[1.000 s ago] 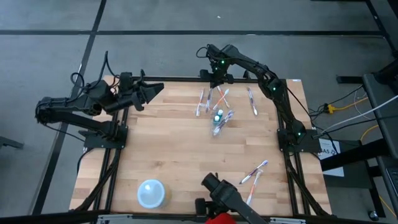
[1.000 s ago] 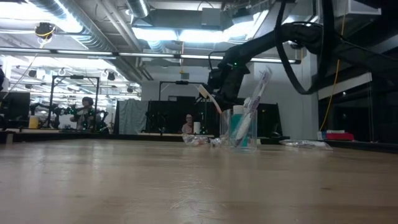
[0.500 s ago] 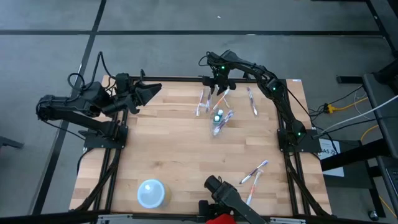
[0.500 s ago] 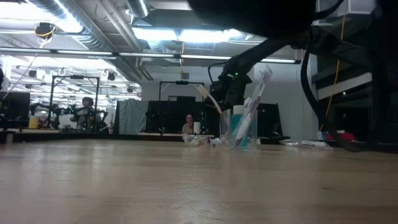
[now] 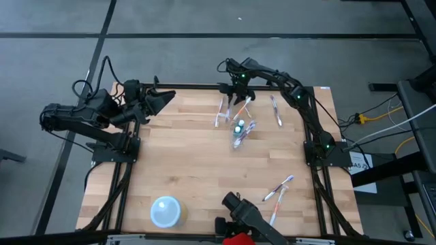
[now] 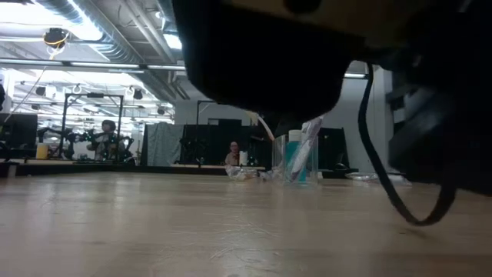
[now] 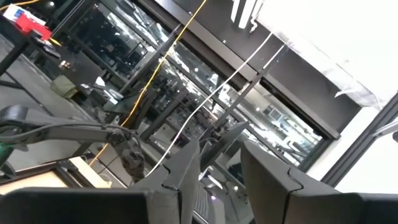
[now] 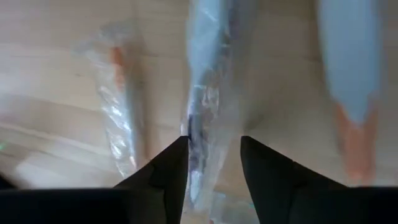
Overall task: Pick & Place toothbrushing station
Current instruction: Put the purple toothbrush into the transparent organizer
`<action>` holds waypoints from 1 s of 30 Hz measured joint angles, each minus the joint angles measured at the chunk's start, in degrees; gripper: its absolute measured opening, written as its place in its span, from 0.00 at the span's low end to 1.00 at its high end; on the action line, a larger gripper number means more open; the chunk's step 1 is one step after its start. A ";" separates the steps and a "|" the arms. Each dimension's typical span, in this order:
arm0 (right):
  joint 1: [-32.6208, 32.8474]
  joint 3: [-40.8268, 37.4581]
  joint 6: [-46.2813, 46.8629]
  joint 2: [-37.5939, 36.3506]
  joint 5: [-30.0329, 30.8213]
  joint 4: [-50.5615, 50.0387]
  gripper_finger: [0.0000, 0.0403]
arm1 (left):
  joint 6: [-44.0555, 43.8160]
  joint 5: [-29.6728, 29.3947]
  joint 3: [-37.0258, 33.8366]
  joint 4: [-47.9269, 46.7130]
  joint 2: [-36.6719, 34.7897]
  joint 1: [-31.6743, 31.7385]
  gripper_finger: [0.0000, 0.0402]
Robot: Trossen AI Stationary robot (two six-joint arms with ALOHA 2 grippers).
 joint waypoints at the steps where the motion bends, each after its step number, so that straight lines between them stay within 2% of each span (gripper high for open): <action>1: 0.05 0.00 -0.02 0.17 -0.27 0.86 0.36 | 0.00 0.02 0.00 0.22 0.02 0.01 0.28; 10: -0.10 0.02 1.53 0.17 -1.03 5.08 0.25 | -0.11 0.03 0.00 2.45 -0.01 0.02 0.28; 18: -0.23 0.02 -0.82 0.17 -3.23 4.45 0.02 | -0.20 -0.82 0.00 2.50 0.01 0.02 0.28; 26: 0.42 0.02 -7.07 -1.13 -4.17 3.79 0.01 | 0.62 -0.81 0.00 2.62 0.01 0.02 0.28; 30: 1.64 0.02 -13.09 -5.58 2.44 4.05 0.01 | 1.44 -0.79 0.00 2.40 0.15 0.02 0.28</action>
